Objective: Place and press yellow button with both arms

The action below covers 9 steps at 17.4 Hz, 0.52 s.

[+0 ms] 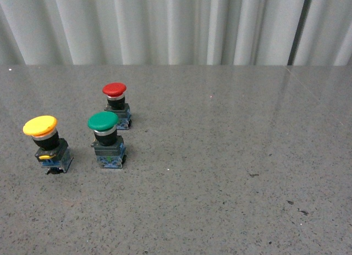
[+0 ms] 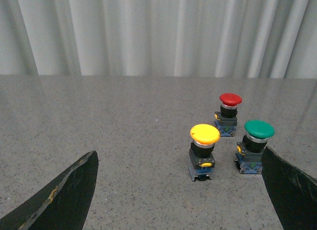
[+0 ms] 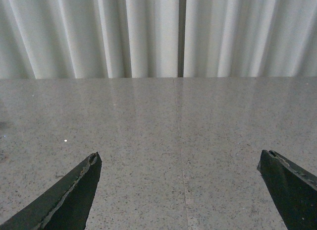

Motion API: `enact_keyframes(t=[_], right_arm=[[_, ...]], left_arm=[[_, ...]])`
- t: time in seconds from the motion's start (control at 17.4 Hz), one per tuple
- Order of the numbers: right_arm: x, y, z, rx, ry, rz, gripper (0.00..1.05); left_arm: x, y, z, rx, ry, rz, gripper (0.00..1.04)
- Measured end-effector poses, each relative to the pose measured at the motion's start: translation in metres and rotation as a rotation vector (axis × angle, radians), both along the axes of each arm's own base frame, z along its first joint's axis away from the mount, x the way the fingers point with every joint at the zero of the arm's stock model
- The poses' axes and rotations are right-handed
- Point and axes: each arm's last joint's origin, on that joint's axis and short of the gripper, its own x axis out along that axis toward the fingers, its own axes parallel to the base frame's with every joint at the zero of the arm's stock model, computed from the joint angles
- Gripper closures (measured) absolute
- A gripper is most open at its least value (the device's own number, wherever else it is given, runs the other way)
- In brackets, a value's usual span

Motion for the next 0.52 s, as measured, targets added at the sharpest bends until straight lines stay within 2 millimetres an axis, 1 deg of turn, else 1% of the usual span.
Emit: enact_keyframes(t=[0.52], right_arm=[[0.0000, 0.0000, 0.0000, 0.000, 0.000, 0.000, 0.07]], left_arm=[[0.0000, 0.0000, 0.0000, 0.000, 0.000, 0.000, 0.07]])
